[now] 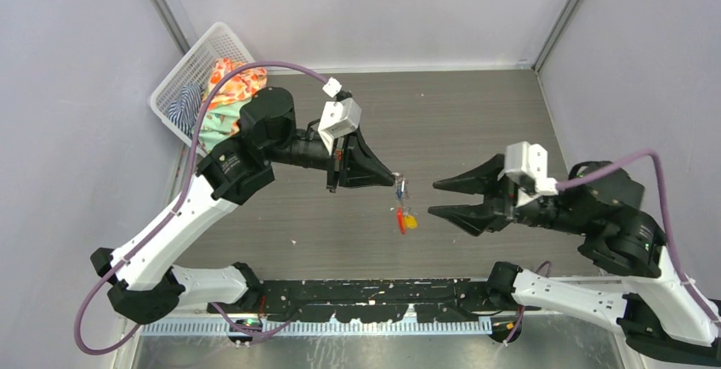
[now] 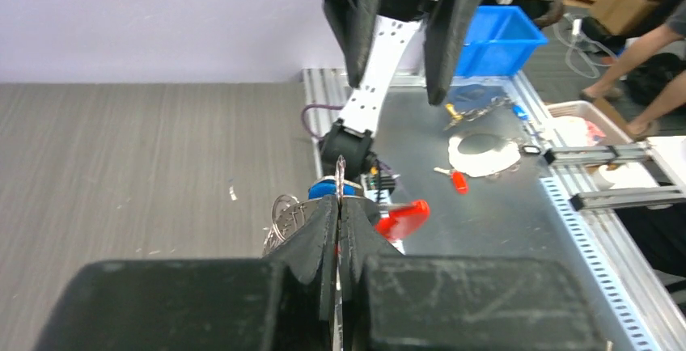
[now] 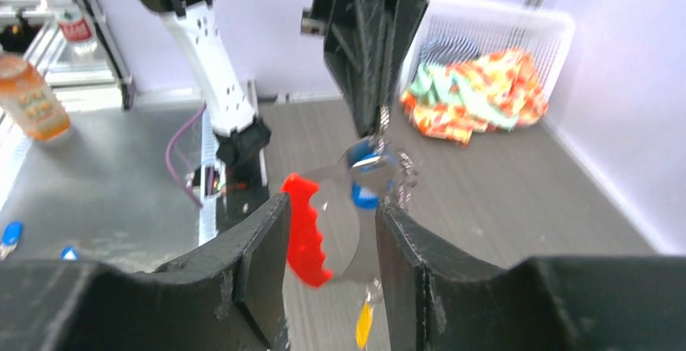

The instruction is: Put the keys on the keyring

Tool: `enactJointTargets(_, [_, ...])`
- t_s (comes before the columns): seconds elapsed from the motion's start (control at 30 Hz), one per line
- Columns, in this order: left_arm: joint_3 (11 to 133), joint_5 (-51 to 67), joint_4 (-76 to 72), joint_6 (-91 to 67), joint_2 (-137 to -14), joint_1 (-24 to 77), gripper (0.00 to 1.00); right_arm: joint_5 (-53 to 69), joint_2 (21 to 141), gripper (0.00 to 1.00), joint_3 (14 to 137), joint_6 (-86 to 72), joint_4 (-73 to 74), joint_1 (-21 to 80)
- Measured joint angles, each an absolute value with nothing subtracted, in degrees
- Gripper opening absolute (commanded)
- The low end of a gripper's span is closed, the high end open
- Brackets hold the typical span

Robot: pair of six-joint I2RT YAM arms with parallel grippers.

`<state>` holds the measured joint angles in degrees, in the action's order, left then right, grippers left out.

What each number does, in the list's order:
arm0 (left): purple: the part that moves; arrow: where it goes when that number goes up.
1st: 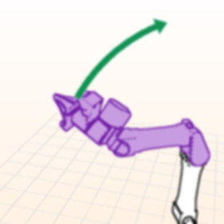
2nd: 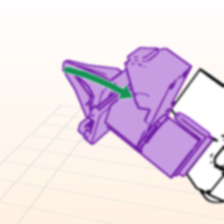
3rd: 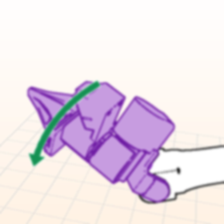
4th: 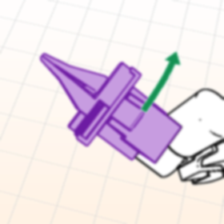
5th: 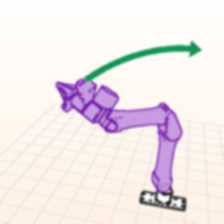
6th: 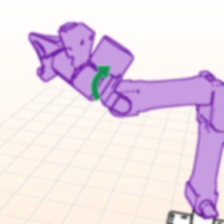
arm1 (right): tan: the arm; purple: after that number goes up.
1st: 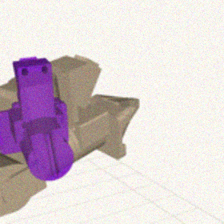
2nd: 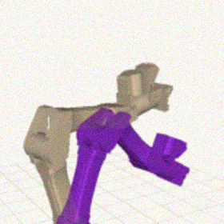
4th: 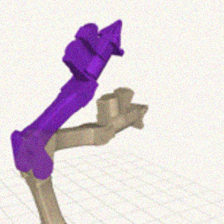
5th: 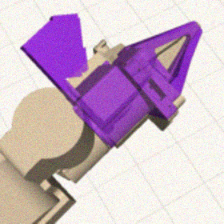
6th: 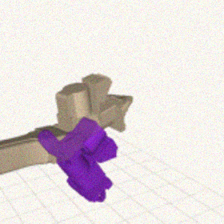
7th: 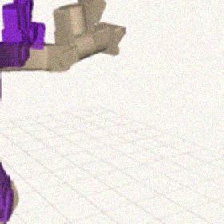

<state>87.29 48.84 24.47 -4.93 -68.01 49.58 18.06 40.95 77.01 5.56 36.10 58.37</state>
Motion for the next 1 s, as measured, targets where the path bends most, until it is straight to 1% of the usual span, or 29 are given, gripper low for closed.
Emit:
enactJointTargets(0.1, [87.29, 51.35, 22.06, -7.55, -67.99, 50.15, 0.0, 17.78, 38.85, 0.51, 76.01, 4.91, 31.05, 58.37])
enactJointTargets(0.33, [86.91, 53.84, 19.92, -9.1, -66.43, 50.94, 0.0, 17.85, 44.01, 0.41, 77.06, 4.38, 28.27, 58.37])
enactJointTargets(0.43, [86.74, 54.08, 19.73, -9.21, -65.39, 50.94, 0.0, 18.22, 45.8, 0.34, 77.06, 4.58, 28.27, 58.37])
enactJointTargets(0.57, [86.3, 54.11, 19.22, -9.3, -64.45, 50.94, 0.0, 19.64, 47.42, 0.3, 77.06, 4.73, 28.34, 58.37])
enactJointTargets(0.63, [85.89, 54.06, 19.0, -9.43, -64.14, 50.94, 0.0, 20.51, 47.79, 0.3, 77.08, 4.78, 28.4, 58.37])
enactJointTargets(0.77, [84.79, 53.95, 18.85, -9.67, -63.88, 50.94, 0.0, 21.98, 47.88, 0.45, 77.73, 4.8, 28.93, 58.37])
enactJointTargets(1.0, [83.55, 53.28, 18.63, -9.87, -63.72, 50.81, 0.0, 22.83, 47.62, 0.46, 80.34, 4.93, 31.97, 58.37])
